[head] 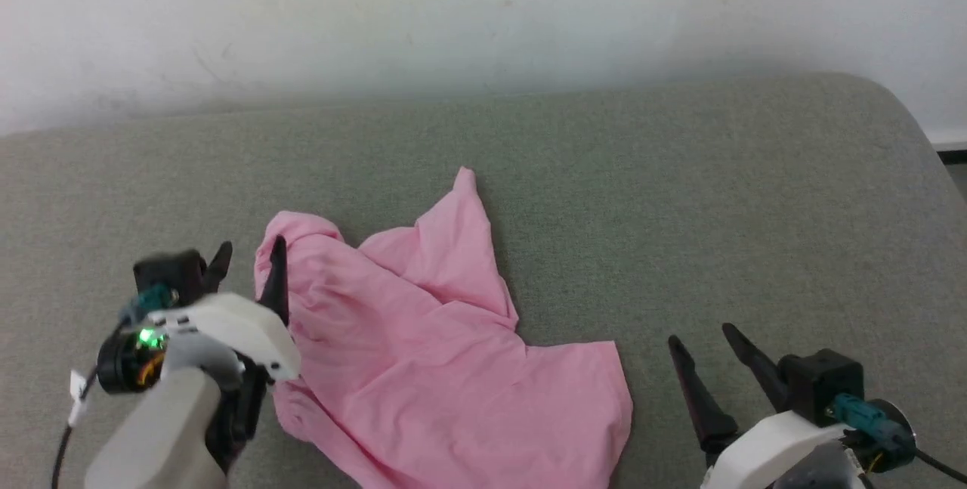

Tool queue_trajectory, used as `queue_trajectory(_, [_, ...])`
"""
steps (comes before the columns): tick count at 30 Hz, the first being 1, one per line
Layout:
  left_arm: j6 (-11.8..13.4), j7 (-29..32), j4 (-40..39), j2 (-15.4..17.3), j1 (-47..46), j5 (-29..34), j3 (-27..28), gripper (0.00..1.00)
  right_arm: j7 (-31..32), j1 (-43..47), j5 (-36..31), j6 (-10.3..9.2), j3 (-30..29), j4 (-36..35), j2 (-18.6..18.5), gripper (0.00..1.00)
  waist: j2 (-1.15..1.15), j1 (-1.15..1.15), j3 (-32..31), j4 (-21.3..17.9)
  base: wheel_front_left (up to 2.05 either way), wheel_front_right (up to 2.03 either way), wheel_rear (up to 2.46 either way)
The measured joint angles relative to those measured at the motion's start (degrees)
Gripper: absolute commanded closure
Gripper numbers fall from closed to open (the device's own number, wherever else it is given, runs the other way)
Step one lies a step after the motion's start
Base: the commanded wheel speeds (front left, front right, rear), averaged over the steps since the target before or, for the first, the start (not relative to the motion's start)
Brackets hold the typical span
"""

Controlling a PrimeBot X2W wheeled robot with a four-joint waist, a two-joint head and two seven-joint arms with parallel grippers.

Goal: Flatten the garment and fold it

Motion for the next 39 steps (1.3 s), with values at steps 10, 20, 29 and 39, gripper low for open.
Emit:
queue_trajectory(10, [5.75,-6.12,-21.35,-2.41,14.56,8.83,9.24,0.00,5.55,-4.06,0.10,0.00,6.61,6.77,-0.88,0.00,0.00,-0.01,-2.16,3.84,0.00,0.00,0.00])
queue_trajectory(20, [5.31,-6.11,-32.55,-7.27,25.62,18.66,16.04,0.00,16.22,-19.54,9.26,-0.01,20.86,17.13,-7.37,0.00,0.00,-0.01,-1.64,8.51,0.00,0.00,0.00])
queue_trajectory(29, [0.56,-6.12,-31.17,-12.09,25.91,22.39,16.48,0.00,18.16,-35.22,15.88,0.00,33.59,30.34,-7.59,0.00,0.00,0.00,0.31,13.32,0.00,0.00,0.00])
queue_trajectory(39, [-3.45,-6.12,-28.33,-16.28,24.49,25.15,17.84,0.00,24.02,-44.58,24.40,-0.01,42.91,44.45,-7.59,1.00,0.00,-0.01,3.16,17.23,0.00,0.00,0.00])
